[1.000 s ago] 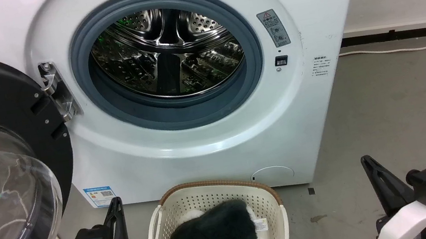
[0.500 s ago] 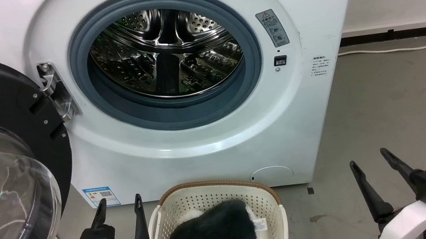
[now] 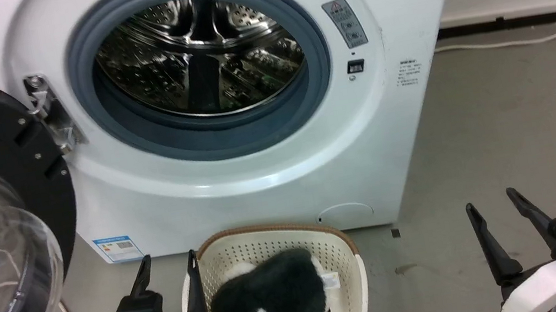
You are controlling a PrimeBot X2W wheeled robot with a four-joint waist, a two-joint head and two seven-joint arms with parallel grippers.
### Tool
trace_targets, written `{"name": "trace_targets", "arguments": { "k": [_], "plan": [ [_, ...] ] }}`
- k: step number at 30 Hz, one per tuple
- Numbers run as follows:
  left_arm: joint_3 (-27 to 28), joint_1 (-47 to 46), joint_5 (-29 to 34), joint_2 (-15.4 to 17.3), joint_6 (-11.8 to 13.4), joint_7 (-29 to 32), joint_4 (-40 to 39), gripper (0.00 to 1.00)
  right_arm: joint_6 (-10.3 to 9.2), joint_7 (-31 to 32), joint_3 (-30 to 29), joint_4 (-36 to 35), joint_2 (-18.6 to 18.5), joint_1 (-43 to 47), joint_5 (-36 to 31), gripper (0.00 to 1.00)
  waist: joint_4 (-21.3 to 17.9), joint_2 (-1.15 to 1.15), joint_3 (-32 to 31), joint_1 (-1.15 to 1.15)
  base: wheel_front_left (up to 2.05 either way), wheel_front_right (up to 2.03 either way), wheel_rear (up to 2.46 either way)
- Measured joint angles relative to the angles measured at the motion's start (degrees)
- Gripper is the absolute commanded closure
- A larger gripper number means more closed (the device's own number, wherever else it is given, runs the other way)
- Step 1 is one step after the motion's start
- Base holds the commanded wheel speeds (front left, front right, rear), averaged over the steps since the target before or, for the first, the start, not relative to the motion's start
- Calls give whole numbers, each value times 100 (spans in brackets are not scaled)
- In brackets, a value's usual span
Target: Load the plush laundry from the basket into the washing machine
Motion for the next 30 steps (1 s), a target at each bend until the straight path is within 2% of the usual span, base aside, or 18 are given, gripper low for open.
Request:
{"name": "trace_targets", "arguments": {
  "k": [12,30],
  "plan": [
    [-179,-481,-25,49,20,-165,699,0,0,-174,-65,21,0,-283,282,0,-306,0,634,1,0,0,0],
    [-344,-1353,-218,375,-27,-212,2009,0,0,-382,-59,14,0,-615,614,0,-845,0,1521,0,0,0,0]
  ]
}}
